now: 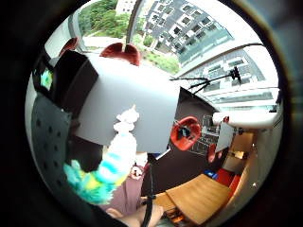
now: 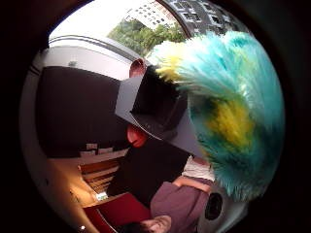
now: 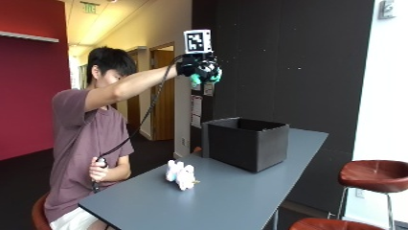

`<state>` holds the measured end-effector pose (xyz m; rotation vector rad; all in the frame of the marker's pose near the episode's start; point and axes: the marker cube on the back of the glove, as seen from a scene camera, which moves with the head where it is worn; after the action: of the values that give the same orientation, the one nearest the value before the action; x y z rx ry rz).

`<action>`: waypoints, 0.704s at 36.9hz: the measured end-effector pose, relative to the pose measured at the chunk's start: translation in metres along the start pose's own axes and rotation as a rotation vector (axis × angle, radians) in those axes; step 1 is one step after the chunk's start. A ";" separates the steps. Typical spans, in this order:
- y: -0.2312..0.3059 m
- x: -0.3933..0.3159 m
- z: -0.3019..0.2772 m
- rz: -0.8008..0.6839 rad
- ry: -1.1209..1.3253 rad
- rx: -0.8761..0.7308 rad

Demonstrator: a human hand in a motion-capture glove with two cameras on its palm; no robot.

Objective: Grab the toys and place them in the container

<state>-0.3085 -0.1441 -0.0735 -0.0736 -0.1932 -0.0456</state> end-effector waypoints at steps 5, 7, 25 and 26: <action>-0.016 -0.104 0.033 -0.287 0.075 -0.007; -0.025 -0.142 0.052 -0.286 0.122 -0.012; -0.074 -0.174 0.186 -0.738 0.446 -0.286; -0.073 -0.176 0.189 -0.753 0.422 -0.298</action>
<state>-0.5205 -0.1952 0.0826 -0.2826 0.2197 -0.8349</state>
